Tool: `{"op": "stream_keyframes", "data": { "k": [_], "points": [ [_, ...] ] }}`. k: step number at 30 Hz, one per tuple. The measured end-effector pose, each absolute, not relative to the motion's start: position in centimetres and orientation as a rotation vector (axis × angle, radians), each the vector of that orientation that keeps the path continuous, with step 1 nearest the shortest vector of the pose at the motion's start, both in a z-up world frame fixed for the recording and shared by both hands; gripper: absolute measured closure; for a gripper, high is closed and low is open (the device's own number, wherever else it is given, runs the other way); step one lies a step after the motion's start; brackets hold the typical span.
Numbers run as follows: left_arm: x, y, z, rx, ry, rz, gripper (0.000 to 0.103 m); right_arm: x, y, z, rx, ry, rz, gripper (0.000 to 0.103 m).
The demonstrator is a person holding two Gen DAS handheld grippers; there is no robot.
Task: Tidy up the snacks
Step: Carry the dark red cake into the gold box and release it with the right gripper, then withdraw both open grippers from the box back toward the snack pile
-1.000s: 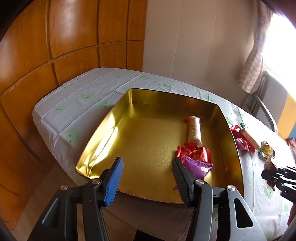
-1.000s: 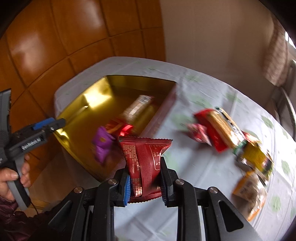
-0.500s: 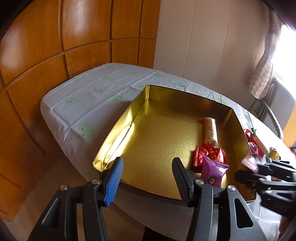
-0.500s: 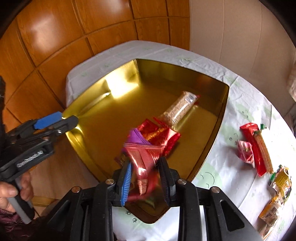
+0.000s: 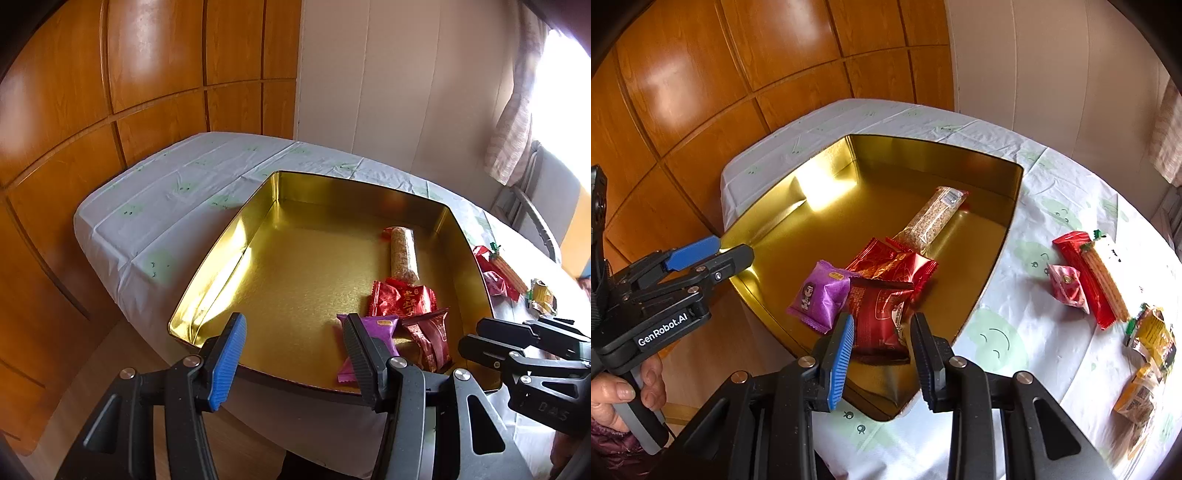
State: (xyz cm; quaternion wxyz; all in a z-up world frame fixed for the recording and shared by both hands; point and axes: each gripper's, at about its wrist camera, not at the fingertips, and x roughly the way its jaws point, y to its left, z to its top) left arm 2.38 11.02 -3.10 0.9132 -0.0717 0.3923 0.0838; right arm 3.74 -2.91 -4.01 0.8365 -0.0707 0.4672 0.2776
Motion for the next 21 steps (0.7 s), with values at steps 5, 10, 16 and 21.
{"op": "stream_keyframes", "data": {
  "k": [5,10,16,21],
  "points": [
    [2.3,10.6,-2.9,-0.133,0.802,0.167,0.047,3.2,-4.1,-3.2,-0.117,0.96,0.565,0.07],
    [2.1,10.0,-2.7,-0.11,0.797,0.158,0.047,2.8,-5.8,-2.5,-0.098,0.94,0.538,0.07],
    [2.1,9.1,-2.5,-0.084,0.796,0.145,0.047,2.5,-8.0,-2.1,-0.099,0.936,0.499,0.07],
    [2.1,8.2,-2.3,-0.061,0.795,0.133,0.047,2.5,-10.1,-2.0,-0.1,0.939,0.454,0.07]
  ]
}}
